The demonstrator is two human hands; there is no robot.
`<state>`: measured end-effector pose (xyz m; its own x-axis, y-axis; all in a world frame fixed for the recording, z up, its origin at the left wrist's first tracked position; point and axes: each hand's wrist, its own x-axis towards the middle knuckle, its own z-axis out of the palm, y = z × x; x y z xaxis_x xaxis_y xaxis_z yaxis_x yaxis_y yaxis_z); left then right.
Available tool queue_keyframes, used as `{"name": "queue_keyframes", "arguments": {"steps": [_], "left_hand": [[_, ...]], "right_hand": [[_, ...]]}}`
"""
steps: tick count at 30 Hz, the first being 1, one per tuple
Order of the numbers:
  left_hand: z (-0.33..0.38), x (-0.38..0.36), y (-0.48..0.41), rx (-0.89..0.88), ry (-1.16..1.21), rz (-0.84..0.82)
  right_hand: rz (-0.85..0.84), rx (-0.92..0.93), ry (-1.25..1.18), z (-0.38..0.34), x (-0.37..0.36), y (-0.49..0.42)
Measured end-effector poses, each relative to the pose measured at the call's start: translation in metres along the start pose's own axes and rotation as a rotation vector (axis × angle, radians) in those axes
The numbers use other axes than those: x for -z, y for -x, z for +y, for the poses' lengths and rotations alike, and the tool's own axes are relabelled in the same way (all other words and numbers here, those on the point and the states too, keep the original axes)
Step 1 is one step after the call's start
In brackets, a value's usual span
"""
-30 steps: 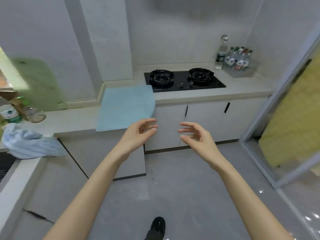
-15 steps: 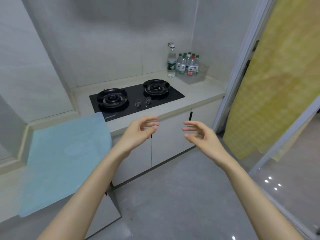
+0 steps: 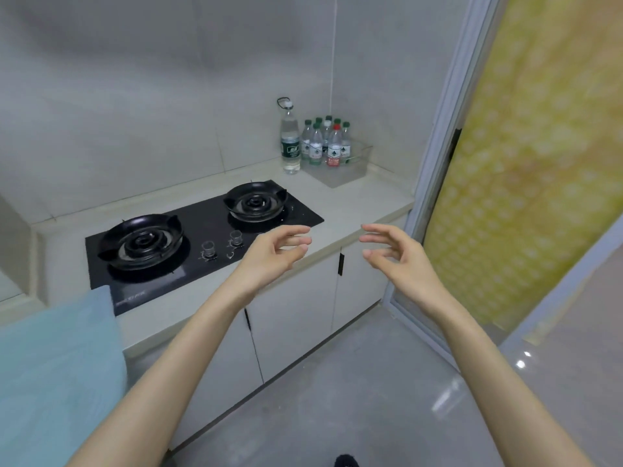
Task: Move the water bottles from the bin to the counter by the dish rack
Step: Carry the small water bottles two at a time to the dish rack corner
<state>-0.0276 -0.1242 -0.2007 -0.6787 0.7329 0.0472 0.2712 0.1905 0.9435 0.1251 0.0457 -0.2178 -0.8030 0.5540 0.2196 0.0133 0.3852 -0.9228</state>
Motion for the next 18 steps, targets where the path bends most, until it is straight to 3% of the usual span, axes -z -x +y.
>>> {"name": "queue_keyframes", "arguments": {"steps": [18], "left_hand": [[0.008,-0.043,-0.314,0.017,0.055,0.059]], "right_hand": [[-0.042,0.014,0.048,0.074,0.085,-0.300]]}}
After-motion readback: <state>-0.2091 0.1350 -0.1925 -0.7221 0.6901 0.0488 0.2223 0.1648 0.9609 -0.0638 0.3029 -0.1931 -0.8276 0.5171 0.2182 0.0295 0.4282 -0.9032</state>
